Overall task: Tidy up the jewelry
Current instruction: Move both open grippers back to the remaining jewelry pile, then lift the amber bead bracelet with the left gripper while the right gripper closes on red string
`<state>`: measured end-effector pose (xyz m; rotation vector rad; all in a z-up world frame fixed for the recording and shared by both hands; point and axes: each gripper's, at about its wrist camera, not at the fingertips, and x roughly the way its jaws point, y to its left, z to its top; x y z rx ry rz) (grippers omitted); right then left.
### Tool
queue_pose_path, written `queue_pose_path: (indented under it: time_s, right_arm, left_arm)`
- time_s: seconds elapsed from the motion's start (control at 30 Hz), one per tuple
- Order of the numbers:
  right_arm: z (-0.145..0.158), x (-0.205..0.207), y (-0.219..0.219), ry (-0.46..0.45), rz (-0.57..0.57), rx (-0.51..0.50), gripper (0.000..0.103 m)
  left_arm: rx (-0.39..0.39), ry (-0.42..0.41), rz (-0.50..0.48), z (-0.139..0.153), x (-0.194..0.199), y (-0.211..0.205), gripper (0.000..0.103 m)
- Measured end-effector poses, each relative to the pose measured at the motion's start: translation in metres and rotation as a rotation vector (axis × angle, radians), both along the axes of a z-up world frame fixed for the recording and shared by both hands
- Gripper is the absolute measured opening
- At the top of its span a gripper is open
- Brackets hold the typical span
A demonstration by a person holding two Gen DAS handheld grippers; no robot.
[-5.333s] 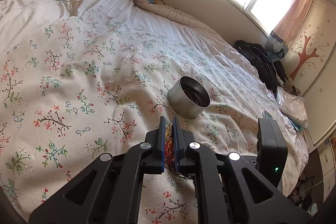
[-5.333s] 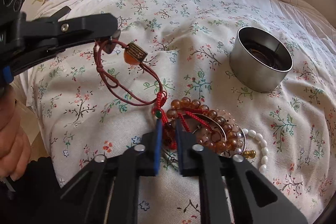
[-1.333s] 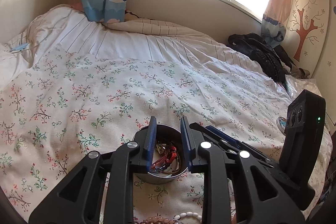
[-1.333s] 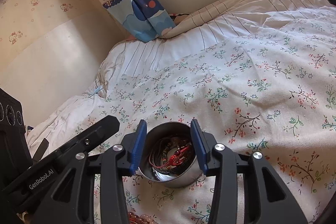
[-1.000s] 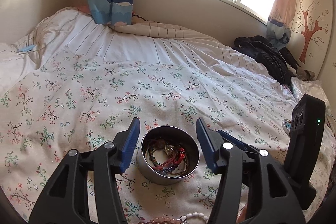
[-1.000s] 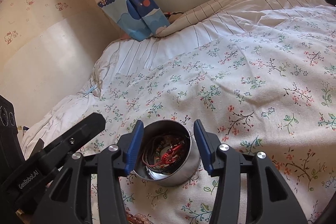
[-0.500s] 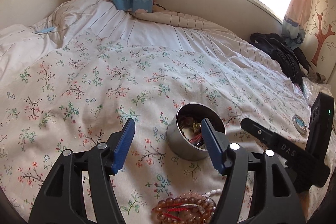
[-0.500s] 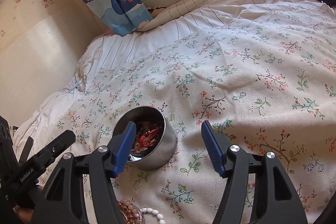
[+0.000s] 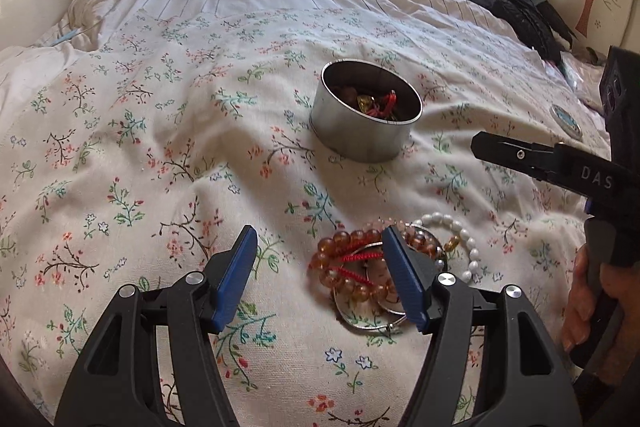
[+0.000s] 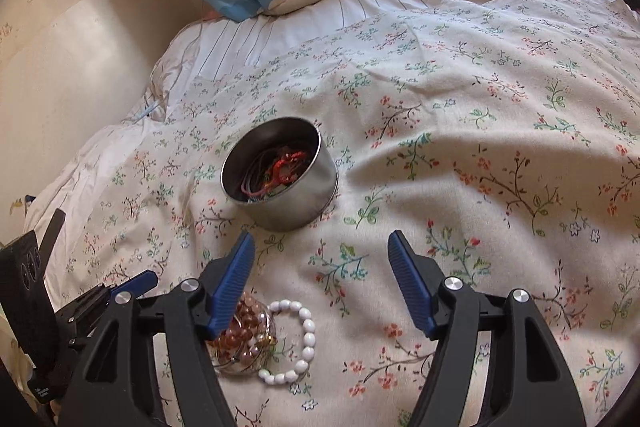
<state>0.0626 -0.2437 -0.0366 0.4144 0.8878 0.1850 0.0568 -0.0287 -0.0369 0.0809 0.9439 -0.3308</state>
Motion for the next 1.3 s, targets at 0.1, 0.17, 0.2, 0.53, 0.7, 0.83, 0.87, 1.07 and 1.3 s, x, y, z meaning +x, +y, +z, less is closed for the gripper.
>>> queue_pose_path:
  time_s: [0.1,0.17,0.2,0.53,0.7,0.83,0.87,1.07,1.3]
  right_arm:
    - [-0.004,-0.011,0.002,0.019,0.013,0.001,0.071]
    - [-0.007,-0.015,0.004,0.034,0.019,-0.004,0.071]
    - [-0.009,-0.015,0.005,0.040,0.021,-0.008,0.071]
    - [-0.010,-0.013,0.001,0.045,0.005,-0.004,0.073]
    - [-0.011,-0.012,0.001,0.049,0.005,-0.001,0.073]
    - [-0.011,-0.012,0.001,0.051,0.005,-0.003,0.073]
    - [-0.012,-0.012,0.001,0.052,0.005,-0.002,0.074]
    - [-0.011,-0.011,0.011,0.044,0.059,0.000,0.074]
    - [-0.001,-0.019,0.080,-0.050,0.364,-0.067,0.074]
  left_arm:
    - [0.036,0.003,-0.035,-0.005,-0.006,-0.008,0.062]
    - [0.044,0.008,-0.046,-0.007,-0.007,-0.010,0.062]
    - [0.041,0.013,-0.047,-0.008,-0.006,-0.011,0.062]
    - [-0.024,0.104,-0.059,-0.020,0.005,-0.009,0.011]
    - [-0.104,0.070,-0.026,-0.007,0.002,0.005,0.011]
    - [-0.202,0.051,0.006,0.002,0.003,0.020,0.011]
    - [-0.230,0.038,0.014,0.006,0.003,0.024,0.010]
    - [-0.392,-0.061,0.078,0.029,-0.002,0.050,0.010]
    - [-0.347,-0.081,0.211,0.028,0.005,0.067,0.010]
